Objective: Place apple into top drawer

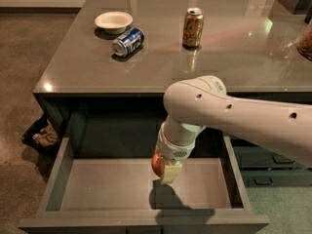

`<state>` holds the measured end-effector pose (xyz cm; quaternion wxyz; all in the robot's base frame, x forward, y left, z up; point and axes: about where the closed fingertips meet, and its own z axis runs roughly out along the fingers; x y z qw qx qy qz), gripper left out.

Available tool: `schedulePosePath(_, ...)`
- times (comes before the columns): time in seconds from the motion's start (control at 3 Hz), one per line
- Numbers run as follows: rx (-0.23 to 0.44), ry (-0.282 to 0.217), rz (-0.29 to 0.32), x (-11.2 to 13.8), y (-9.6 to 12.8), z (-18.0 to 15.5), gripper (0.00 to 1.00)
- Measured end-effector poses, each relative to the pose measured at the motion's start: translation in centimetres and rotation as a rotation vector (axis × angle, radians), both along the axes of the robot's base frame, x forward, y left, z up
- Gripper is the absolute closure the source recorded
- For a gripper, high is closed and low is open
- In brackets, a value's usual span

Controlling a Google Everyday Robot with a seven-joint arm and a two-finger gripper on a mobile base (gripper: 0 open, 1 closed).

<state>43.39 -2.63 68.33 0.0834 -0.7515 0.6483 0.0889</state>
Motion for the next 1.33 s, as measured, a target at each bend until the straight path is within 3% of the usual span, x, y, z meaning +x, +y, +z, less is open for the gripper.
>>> schedulePosePath(0.33, -0.004, 0.013, -0.007, 0.2, 0.1, -2.2, 1.00)
schedulePosePath(0.67, -0.016, -0.019, -0.044, 1.4, -0.2, -5.5, 1.00)
schedulePosePath(1.0, -0.029, -0.094, -0.066, 3.9, 0.2, -7.8, 1.00)
schedulePosePath(1.33, -0.029, -0.094, -0.066, 3.9, 0.2, -7.8, 1.00)
